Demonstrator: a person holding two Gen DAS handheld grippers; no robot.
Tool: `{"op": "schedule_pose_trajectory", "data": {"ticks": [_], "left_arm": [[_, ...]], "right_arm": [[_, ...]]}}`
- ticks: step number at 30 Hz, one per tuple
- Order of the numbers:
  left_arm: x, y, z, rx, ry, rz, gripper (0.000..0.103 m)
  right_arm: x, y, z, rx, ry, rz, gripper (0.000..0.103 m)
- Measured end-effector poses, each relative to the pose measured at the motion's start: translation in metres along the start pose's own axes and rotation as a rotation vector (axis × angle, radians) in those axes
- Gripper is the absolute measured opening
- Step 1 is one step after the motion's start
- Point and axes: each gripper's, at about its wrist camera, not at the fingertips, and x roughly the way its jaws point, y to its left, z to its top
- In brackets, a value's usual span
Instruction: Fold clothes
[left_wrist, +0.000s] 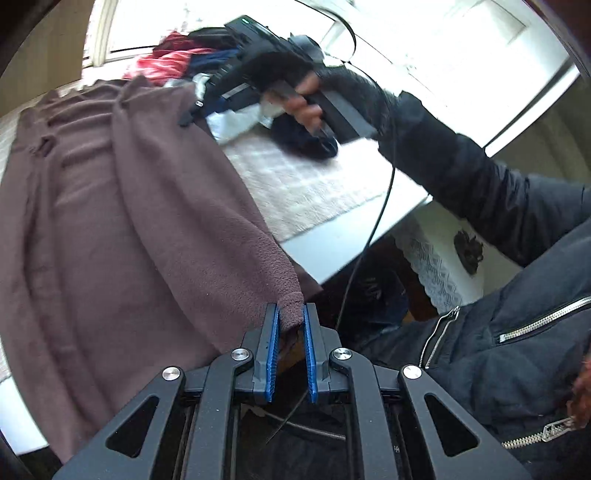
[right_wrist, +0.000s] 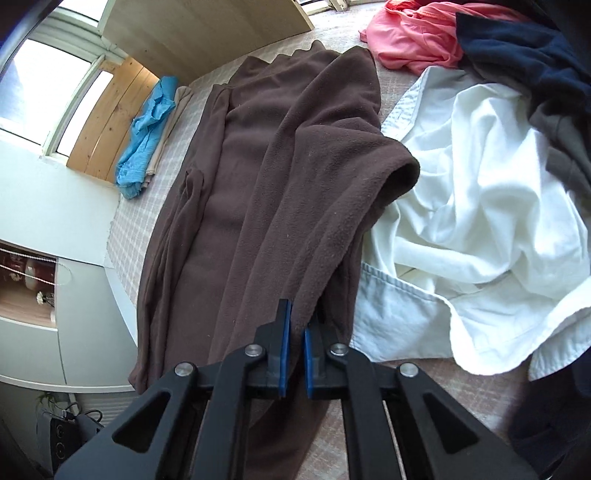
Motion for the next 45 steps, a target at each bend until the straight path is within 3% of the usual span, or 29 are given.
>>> {"op": "schedule_pose_trajectory", "data": {"ticks": [2,4,7,11,14,16,18,20,24,31,34,39,40,42,43,45], "left_arm": [[0.018,-0.008,0.0,0.016,0.023,0.014,0.013],[0.035,-0.01,-0.001,-0.018,0.051,-0.039,0.018],[0.045,-0.016,-0.005,-0.044,0.092,-0.088,0.018],[0.014,-0.008,-0.003,-0.016,0.059,-0.018,0.025],[-0.012,0.029,0.017,-0.048,0.029,0.068,0.025],[-0.02,0.063,0.045,-0.075,0.008,0.109,0.025],[-0.026,0.09,0.078,-0.043,-0.002,0.202,0.025],[-0.028,0.118,0.116,-0.038,-0.022,0.245,0.025],[-0.018,0.167,0.188,-0.034,-0.04,0.224,0.028],[0.06,0.217,0.308,0.09,0.028,0.272,0.034],[0.099,0.242,0.337,0.096,0.1,0.259,0.034],[0.145,0.259,0.348,0.142,0.201,0.254,0.034],[0.148,0.26,0.347,0.153,0.202,0.247,0.034],[0.149,0.261,0.346,0.167,0.19,0.21,0.022],[0.145,0.262,0.345,0.165,0.168,0.185,0.005],[0.132,0.263,0.342,0.153,0.108,0.139,0.002]], "right_arm": [[0.007,-0.004,-0.002,-0.009,0.02,-0.047,0.006],[0.006,-0.003,-0.003,-0.028,0.038,-0.065,0.005],[0.005,-0.002,-0.004,-0.056,0.064,-0.093,0.005],[0.001,0.0,-0.006,-0.089,0.091,-0.123,0.009],[-0.021,-0.004,-0.001,-0.055,0.024,-0.113,0.02],[-0.03,-0.009,0.006,-0.031,-0.035,-0.134,0.022],[-0.038,-0.014,0.012,-0.01,-0.091,-0.158,0.024],[-0.045,-0.02,0.019,0.011,-0.147,-0.182,0.028],[-0.037,-0.027,0.031,0.085,-0.176,-0.173,0.032],[-0.021,-0.029,0.038,0.178,-0.19,-0.181,0.032],[-0.019,-0.033,0.038,0.216,-0.197,-0.159,0.036],[-0.008,-0.038,0.042,0.241,-0.189,-0.141,0.036],[-0.005,-0.039,0.043,0.243,-0.193,-0.133,0.036],[-0.002,-0.04,0.044,0.243,-0.204,-0.11,0.033],[-0.002,-0.039,0.044,0.242,-0.214,-0.098,0.017],[-0.009,-0.036,0.04,0.242,-0.244,-0.077,0.014]]}}
